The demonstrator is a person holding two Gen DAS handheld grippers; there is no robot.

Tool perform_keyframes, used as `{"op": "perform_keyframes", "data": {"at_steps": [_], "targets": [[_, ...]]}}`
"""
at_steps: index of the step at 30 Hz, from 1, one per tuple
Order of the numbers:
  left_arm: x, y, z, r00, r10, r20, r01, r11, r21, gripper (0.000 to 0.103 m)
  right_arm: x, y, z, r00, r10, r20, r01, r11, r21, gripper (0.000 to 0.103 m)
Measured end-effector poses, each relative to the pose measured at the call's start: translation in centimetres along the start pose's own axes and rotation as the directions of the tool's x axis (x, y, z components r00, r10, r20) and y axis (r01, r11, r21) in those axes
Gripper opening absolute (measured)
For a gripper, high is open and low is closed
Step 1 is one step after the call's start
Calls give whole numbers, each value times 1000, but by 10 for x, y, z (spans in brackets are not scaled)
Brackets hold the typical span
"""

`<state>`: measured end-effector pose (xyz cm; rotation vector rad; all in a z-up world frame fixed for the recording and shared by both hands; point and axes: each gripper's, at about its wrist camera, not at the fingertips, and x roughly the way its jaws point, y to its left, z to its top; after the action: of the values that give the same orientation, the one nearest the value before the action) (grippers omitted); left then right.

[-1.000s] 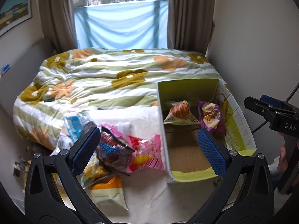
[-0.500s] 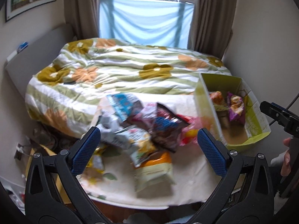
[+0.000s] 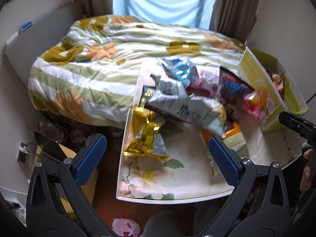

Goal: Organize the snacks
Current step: 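Move both tools back over the snack tray, then grasp the gold checkered bag with the left gripper while the right grasps the cream-orange bag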

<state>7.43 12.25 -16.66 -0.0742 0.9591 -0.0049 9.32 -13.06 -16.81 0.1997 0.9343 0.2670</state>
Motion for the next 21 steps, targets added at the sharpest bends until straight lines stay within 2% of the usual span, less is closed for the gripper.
{"op": "perform_keyframes", "data": {"at_steps": [5, 12, 14, 18, 21], "targets": [[36, 4, -10, 999, -12, -37, 14, 998, 62, 97, 29, 19, -25, 998, -22, -52, 23, 999, 24, 96], [86, -3, -2, 998, -9, -67, 16, 994, 104, 94, 60, 28, -44, 991, -90, -104, 89, 996, -6, 96], [99, -7, 0, 998, 2, -69, 6, 993, 119, 88, 70, 27, -48, 988, -97, -122, 96, 995, -12, 96], [121, -8, 2, 995, 43, -93, -31, 991, 130, 84, 81, 25, -46, 987, -77, -140, 77, 997, -6, 96], [134, -5, 2, 991, 53, -123, -39, 993, 114, 73, 87, 26, -46, 987, -76, -143, 72, 997, -27, 96]]}}
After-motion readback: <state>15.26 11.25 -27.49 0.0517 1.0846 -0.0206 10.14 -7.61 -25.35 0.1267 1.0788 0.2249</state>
